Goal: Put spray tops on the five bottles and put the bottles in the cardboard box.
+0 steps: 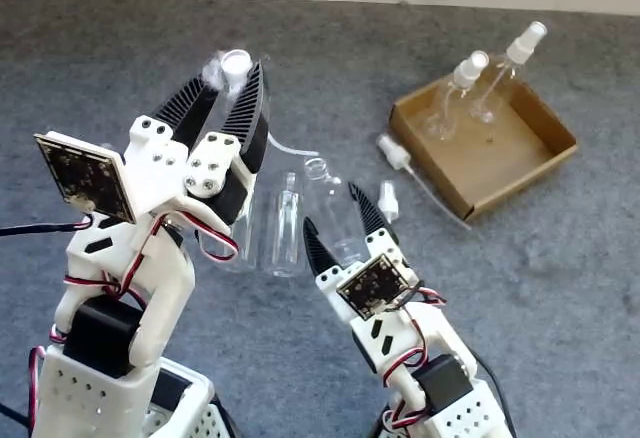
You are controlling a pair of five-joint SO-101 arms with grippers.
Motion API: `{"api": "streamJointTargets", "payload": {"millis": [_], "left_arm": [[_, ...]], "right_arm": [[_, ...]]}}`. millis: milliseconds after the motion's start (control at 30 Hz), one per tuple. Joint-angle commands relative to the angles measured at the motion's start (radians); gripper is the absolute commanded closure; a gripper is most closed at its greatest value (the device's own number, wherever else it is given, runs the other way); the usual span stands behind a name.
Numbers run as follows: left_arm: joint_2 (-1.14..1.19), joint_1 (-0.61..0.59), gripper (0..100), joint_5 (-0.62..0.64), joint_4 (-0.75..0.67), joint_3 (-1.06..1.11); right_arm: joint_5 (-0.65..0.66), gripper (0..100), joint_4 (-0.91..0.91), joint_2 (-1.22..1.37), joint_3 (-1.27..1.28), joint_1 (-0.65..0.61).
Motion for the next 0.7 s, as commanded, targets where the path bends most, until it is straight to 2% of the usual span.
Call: {"api": "streamJointTargets", "payload": {"millis": [0,500,667], "left_arm": [[-0.005,-0.001,100,-0.009,0.008,-0.068],[-0.012,0.053,100,-0.009,0.023,-0.079],[-0.007,0.054,100,-0.005,0.11,-0.142]], "right_arm": [[0.012,83.5,0.002,-0.013,0.124,-0.005],[0.012,83.5,0.002,-0.013,0.124,-0.005],[0.012,83.5,0.002,-0.013,0.124,-0.005]]}}
